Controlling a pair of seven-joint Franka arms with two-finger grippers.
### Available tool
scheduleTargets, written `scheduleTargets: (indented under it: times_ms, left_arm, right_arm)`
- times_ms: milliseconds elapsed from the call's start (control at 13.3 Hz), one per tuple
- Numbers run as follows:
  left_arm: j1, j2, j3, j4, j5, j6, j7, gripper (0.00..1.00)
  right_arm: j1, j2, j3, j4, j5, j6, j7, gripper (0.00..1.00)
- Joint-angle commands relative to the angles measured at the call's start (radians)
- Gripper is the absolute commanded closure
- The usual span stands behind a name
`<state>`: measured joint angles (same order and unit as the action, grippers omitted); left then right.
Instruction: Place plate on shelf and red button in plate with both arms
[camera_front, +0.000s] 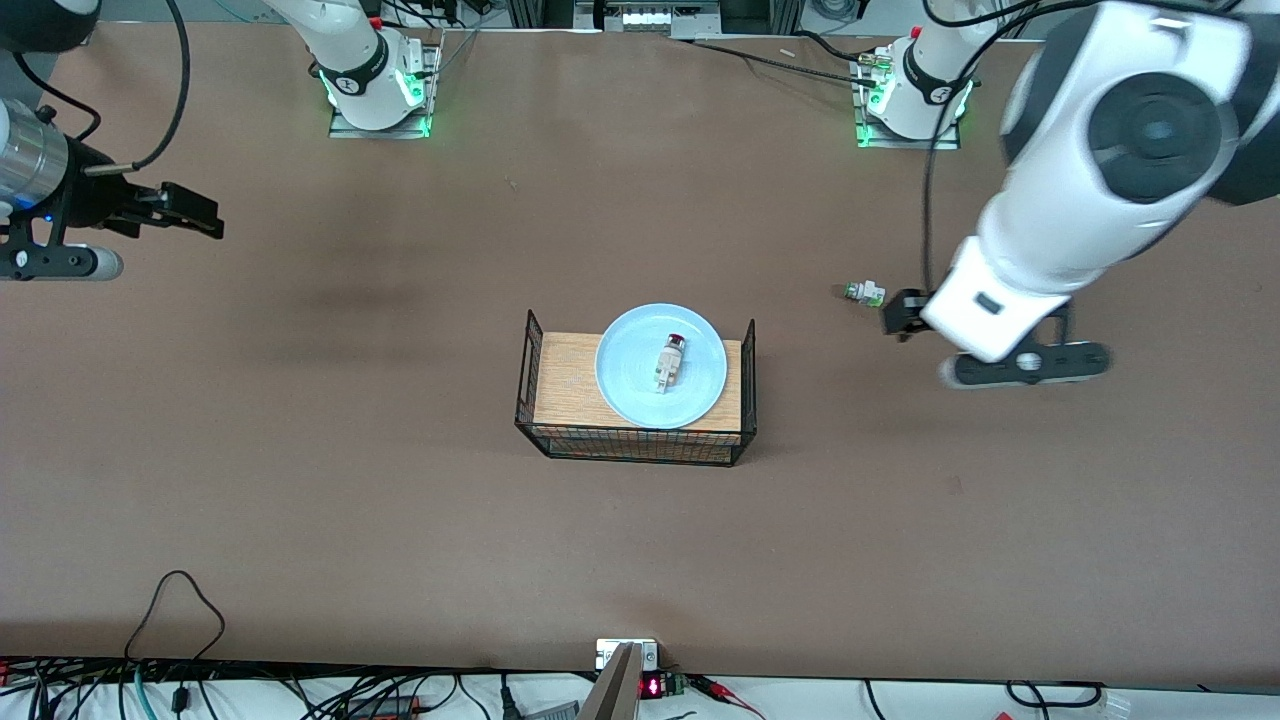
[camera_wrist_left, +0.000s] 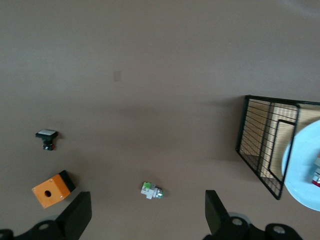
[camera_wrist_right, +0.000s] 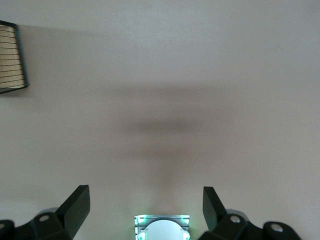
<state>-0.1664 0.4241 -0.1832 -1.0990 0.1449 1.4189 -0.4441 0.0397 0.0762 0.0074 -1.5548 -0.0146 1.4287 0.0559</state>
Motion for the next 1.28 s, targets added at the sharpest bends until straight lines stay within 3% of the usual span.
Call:
scheduleTargets:
  times_ms: [0, 151, 603, 829, 1206]
  left_arm:
    - [0.105, -0.019, -0.019, -0.021, -0.051, -0.014, 0.016, 0.00]
    - [0.127, -0.050, -0.007, -0.069, -0.057, -0.006, 0.065, 0.00]
    - [0.262, -0.263, -0.007, -0.453, -0.128, 0.256, 0.340, 0.00]
    - [0.265, -0.280, -0.006, -0.475, -0.126, 0.255, 0.344, 0.00]
    - [0.285, -0.278, -0.010, -0.478, -0.126, 0.262, 0.352, 0.00]
  right_arm:
    - [-0.014, 0.017, 0.005, 0.028, -0.012, -0.049, -0.018, 0.00]
    - [0.000, 0.010, 0.014, 0.028, -0.010, -0.097, -0.015, 0.00]
    - [0.017, -0.047, 0.014, -0.060, 0.008, -0.094, -0.015, 0.00]
    - [0.016, -0.094, 0.009, -0.129, 0.025, -0.064, -0.015, 0.00]
    - [-0.004, -0.056, 0.006, -0.082, -0.001, -0.053, -0.016, 0.00]
